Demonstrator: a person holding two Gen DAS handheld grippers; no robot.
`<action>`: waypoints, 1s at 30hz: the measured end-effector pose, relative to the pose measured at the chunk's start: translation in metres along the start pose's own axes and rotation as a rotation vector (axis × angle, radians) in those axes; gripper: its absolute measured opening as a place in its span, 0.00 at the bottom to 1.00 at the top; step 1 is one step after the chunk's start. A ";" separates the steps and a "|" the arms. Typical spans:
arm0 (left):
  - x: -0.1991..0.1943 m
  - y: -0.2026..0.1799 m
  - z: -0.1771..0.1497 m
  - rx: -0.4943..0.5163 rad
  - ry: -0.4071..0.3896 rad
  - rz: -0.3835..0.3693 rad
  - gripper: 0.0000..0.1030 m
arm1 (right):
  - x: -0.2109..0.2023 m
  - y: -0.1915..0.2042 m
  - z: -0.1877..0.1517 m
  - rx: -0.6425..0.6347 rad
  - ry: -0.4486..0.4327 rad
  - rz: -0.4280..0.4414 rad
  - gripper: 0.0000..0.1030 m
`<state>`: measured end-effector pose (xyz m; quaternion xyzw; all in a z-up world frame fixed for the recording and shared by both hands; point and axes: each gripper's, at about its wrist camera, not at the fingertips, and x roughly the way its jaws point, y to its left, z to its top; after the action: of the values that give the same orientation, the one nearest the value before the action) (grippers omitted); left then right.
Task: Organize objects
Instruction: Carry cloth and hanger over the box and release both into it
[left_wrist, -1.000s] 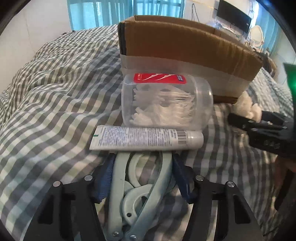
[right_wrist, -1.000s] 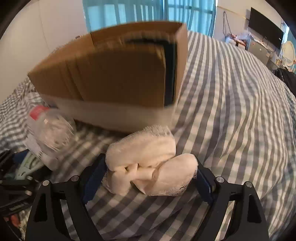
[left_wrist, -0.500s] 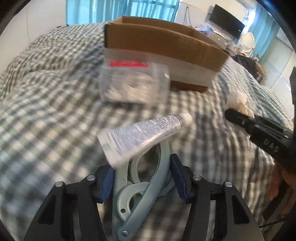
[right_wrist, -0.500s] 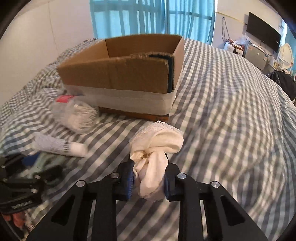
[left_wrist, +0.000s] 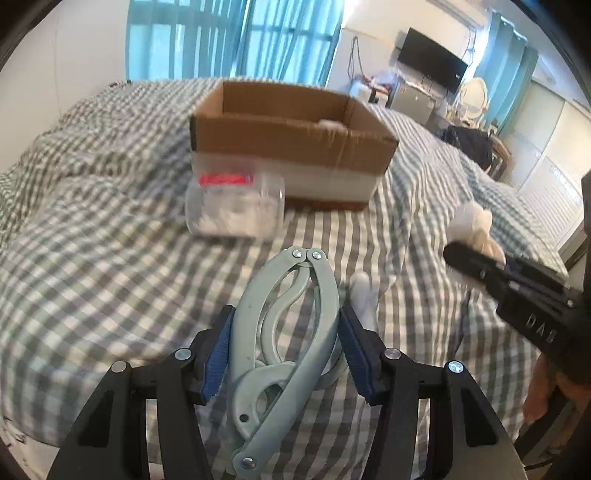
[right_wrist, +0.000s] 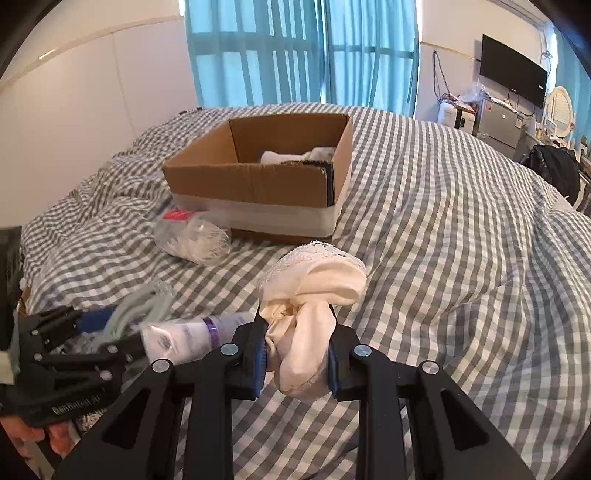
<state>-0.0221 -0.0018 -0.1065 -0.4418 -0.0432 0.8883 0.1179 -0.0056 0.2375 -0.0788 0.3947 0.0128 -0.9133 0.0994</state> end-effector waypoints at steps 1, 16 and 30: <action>-0.004 0.001 0.003 -0.001 -0.010 0.003 0.55 | -0.002 0.001 0.000 -0.002 -0.004 0.000 0.24; -0.038 -0.008 0.106 0.041 -0.168 -0.043 0.55 | -0.042 0.027 0.060 -0.136 -0.109 -0.012 0.24; 0.014 0.011 0.228 0.045 -0.243 -0.004 0.55 | 0.008 0.019 0.190 -0.197 -0.170 0.042 0.24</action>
<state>-0.2129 -0.0028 0.0191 -0.3283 -0.0381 0.9357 0.1232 -0.1436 0.1982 0.0474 0.3044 0.0856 -0.9355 0.1575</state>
